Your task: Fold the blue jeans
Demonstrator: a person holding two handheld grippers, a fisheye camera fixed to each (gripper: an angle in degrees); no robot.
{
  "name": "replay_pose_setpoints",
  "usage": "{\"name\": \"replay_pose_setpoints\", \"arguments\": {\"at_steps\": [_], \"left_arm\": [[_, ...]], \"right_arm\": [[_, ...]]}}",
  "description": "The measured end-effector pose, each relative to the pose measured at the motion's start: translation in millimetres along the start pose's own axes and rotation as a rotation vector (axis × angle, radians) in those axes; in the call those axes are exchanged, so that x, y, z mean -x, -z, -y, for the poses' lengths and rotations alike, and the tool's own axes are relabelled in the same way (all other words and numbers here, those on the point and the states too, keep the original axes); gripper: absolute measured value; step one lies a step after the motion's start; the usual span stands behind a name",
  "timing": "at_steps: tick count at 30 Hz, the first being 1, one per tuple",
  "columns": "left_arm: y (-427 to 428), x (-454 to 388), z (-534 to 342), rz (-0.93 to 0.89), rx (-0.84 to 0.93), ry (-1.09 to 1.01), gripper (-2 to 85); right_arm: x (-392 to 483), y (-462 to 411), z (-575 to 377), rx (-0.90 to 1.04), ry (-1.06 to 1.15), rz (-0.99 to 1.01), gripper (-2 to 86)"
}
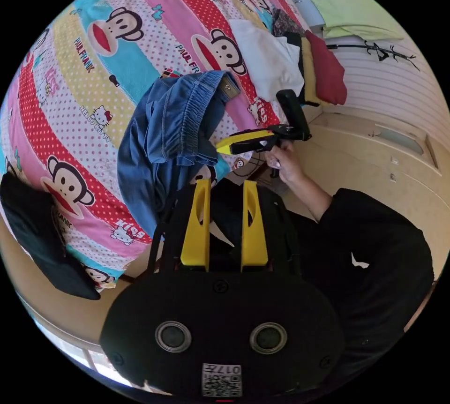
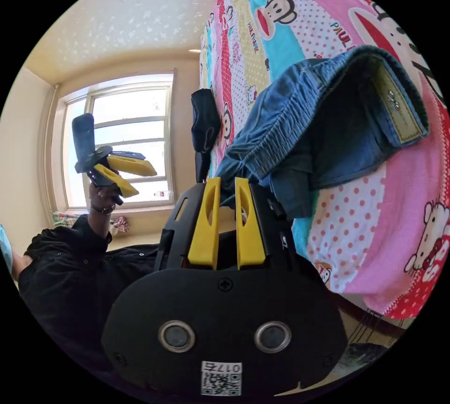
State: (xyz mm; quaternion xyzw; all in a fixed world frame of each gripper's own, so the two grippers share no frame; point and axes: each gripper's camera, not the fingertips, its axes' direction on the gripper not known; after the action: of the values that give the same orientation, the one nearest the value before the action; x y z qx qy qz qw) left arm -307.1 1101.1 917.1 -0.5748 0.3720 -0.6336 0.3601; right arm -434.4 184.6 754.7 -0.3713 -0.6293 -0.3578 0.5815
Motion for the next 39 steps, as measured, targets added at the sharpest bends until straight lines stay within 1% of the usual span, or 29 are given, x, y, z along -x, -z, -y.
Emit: {"name": "replay_pose_setpoints", "arguments": {"at_steps": [2,4,6,7,10,13,15,16,17,18,19,22,24,25,26,27,28,29,30,32,33,34,35,36,37,38,39], "left_arm": [[-19,9,16,0.079,0.019,-0.041,11.9],[-34,14,30,0.145,0.013,-0.151,12.8],[-54,17,46,0.276,0.045,-0.293,13.1],[-60,19,50,0.306,0.06,-0.321,13.1],[-97,27,69,0.417,0.176,-0.44,14.5],[-140,37,81,0.554,0.276,-0.509,14.4],[-176,47,90,0.619,0.369,-0.524,11.9],[-183,49,92,0.631,0.377,-0.52,10.9],[-191,53,95,0.662,0.376,-0.505,6.8],[-193,54,97,0.673,0.36,-0.491,4.6],[-192,54,98,0.661,0.346,-0.483,4.4],[-162,49,94,0.516,0.25,-0.448,4.1],[-115,43,85,0.361,0.111,-0.379,3.8],[-102,41,82,0.314,0.07,-0.366,3.7],[-76,37,73,0.218,-0.014,-0.343,3.1],[-52,32,64,0.129,-0.098,-0.324,2.7],[-42,29,59,0.089,-0.134,-0.32,2.5],[-26,22,49,0.03,-0.188,-0.326,2.2],[-15,12,38,0.016,-0.225,-0.335,1.9],[-4,-8,20,0.036,-0.261,-0.356,1.5],[0,-23,5,0.054,-0.274,-0.373,1.3],[1,-30,-3,0.063,-0.278,-0.383,1.2],[3,-45,-20,0.086,-0.286,-0.408,1.0],[5,-58,-39,0.108,-0.299,-0.422,0.8],[6,-64,-49,0.119,-0.306,-0.424,0.8],[10,-72,-67,0.139,-0.321,-0.422,0.6],[15,-80,-86,0.151,-0.341,-0.422,0.5]], "right_arm": [[-23,19,-10,-0.036,-0.077,-0.018,7.5],[-47,45,-25,-0.119,-0.123,0.068,7.3],[-59,62,-36,-0.184,-0.13,0.117,6.6],[-64,71,-41,-0.211,-0.136,0.117,6.3],[-76,81,-52,-0.244,-0.166,0.11,6.8],[-89,81,-58,-0.274,-0.173,0.172,7.0],[-98,77,-60,-0.296,-0.187,0.205,7.2],[-102,75,-60,-0.309,-0.193,0.223,7.3],[-104,73,-60,-0.316,-0.194,0.229,7.3],[-107,71,-59,-0.327,-0.194,0.238,7.5],[-108,69,-58,-0.337,-0.192,0.24,7.7],[-107,66,-55,-0.355,-0.19,0.199,9.4],[-107,63,-53,-0.355,-0.195,0.153,11.2],[-107,61,-50,-0.359,-0.192,0.11,12.4],[-107,61,-49,-0.367,-0.183,0.083,12.9],[-106,59,-47,-0.386,-0.169,0.012,14.1],[-106,57,-43,-0.403,-0.157,-0.058,15.3],[-107,56,-40,-0.407,-0.152,-0.086,16.1],[-110,52,-34,-0.415,-0.148,-0.134,17.6],[-120,42,-22,-0.406,-0.156,-0.154,19.7],[-131,34,-15,-0.385,-0.176,-0.117,21.8],[-141,26,-9,-0.38,-0.178,-0.029,23.1],[-144,23,-7,-0.388,-0.173,0.015,23.3],[-146,17,-3,-0.388,-0.109,0.123,23.5],[-145,8,3,-0.344,0.014,0.316,23.2],[-144,2,6,-0.313,0.08,0.437,22.7],[-140,-10,9,-0.243,0.193,0.653,21.5]]}}
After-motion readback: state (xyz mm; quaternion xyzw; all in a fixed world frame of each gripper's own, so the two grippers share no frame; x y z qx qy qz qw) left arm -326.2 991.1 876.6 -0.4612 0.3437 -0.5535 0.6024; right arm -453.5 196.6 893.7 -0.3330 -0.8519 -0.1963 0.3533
